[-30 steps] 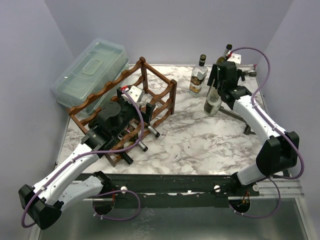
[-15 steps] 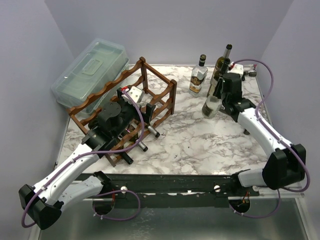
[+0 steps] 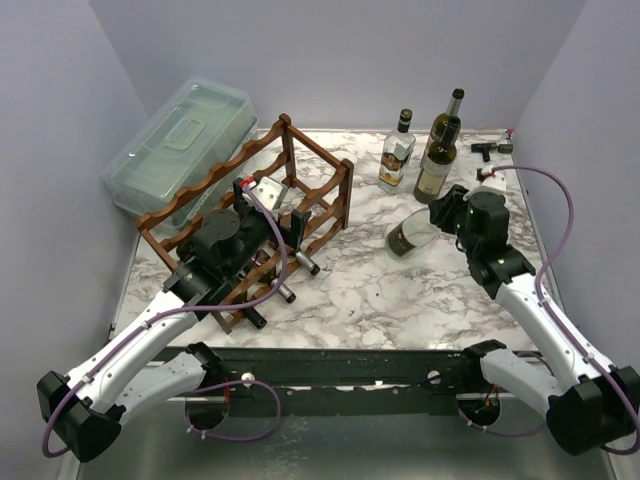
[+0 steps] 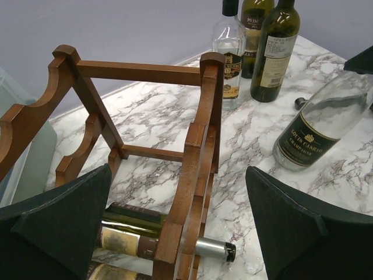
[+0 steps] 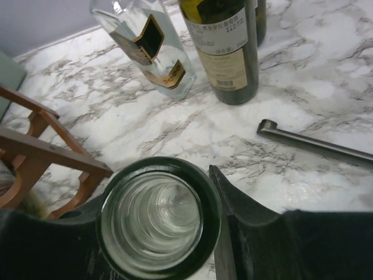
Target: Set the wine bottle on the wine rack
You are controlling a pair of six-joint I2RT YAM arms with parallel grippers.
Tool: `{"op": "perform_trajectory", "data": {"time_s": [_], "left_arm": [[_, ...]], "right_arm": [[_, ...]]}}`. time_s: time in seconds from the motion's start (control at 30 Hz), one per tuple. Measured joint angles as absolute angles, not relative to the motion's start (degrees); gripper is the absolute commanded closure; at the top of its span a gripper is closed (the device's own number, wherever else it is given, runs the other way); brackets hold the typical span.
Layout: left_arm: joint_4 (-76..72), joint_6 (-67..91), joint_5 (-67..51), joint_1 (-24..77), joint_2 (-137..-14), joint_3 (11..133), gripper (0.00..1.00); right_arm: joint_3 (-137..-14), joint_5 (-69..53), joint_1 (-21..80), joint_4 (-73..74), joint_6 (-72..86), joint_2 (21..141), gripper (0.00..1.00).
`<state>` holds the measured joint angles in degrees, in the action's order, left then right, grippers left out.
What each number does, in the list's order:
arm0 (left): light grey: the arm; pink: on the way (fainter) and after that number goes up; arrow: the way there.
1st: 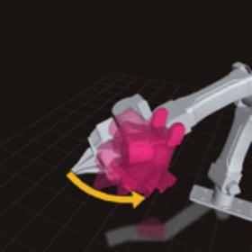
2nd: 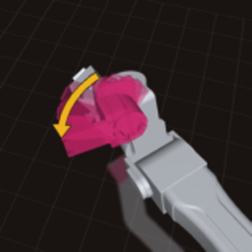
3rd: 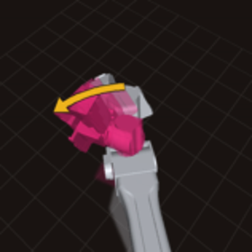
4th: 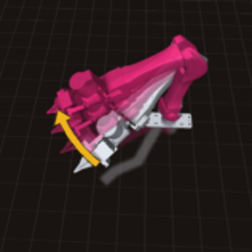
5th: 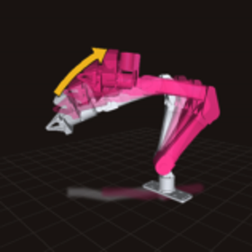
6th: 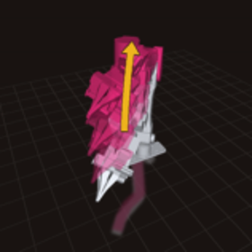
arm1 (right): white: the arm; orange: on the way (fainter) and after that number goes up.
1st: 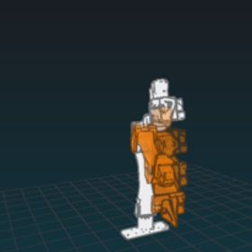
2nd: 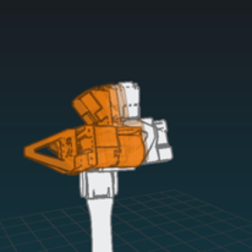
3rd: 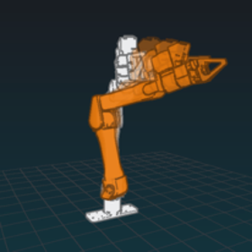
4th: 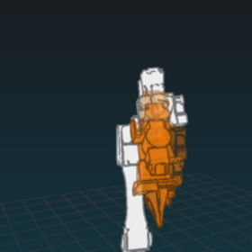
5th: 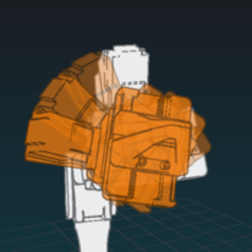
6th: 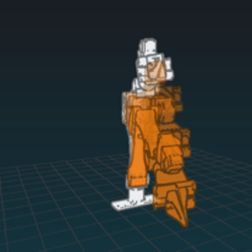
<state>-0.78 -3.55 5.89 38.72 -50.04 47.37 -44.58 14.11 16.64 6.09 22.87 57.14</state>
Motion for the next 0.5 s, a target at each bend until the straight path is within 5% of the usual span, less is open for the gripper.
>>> {"op": "perform_trajectory", "data": {"time_s": [0.5], "left_arm": [[0.43,-0.51,-2.94,38.76,-52.31,54.65,0.01]], "right_arm": [[-32.67,2.96,16.69,6.09,31.64,39.16,1.0]]}}
